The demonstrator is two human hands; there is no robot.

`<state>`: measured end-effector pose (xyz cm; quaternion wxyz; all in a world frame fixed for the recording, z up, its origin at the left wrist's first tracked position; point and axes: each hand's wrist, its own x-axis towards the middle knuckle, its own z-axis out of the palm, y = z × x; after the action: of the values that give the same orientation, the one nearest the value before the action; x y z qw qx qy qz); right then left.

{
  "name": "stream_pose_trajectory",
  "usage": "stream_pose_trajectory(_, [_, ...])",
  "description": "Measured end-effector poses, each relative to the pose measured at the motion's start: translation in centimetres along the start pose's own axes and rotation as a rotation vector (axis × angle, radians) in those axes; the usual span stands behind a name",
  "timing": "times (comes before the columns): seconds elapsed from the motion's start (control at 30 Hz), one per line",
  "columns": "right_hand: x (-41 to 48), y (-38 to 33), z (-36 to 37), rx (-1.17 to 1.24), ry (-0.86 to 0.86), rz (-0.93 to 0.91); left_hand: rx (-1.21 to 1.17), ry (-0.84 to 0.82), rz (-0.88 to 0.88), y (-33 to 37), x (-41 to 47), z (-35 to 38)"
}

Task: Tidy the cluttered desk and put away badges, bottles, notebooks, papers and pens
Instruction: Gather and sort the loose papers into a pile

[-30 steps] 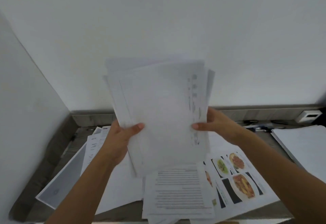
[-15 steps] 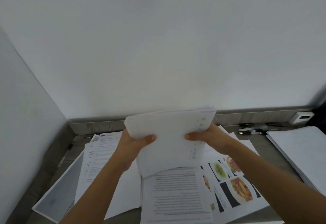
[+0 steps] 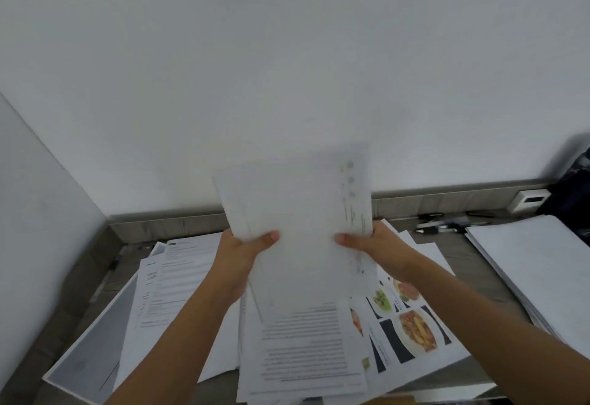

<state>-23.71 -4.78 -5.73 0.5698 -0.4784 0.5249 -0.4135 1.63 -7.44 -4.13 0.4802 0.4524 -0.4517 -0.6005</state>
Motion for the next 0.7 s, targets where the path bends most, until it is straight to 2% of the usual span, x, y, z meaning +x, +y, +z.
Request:
stream_pose_trajectory(0.17, [-2.5,0.6,-6.0,-0.030,0.301,-0.041,-0.105,0.030,-0.125,-1.8,0.8,7.3])
stream_pose_trajectory(0.33, [-7.9,1.8,-15.6,-0.198,0.528,0.040,0.023,-0.085,-0.263,-5.7,0.1,17.0])
stream_pose_trajectory(0.47, [-12.1,3.2,-24.9,-0.305,0.641,0.132,0.136,-0.190,-0.338,-8.7,-1.7,25.0])
stream_pose_trajectory(0.7, [-15.8,7.4,-36.2,-0.367,0.705,0.265,0.197,-0.318,-0.419,-13.8,-4.3,35.6])
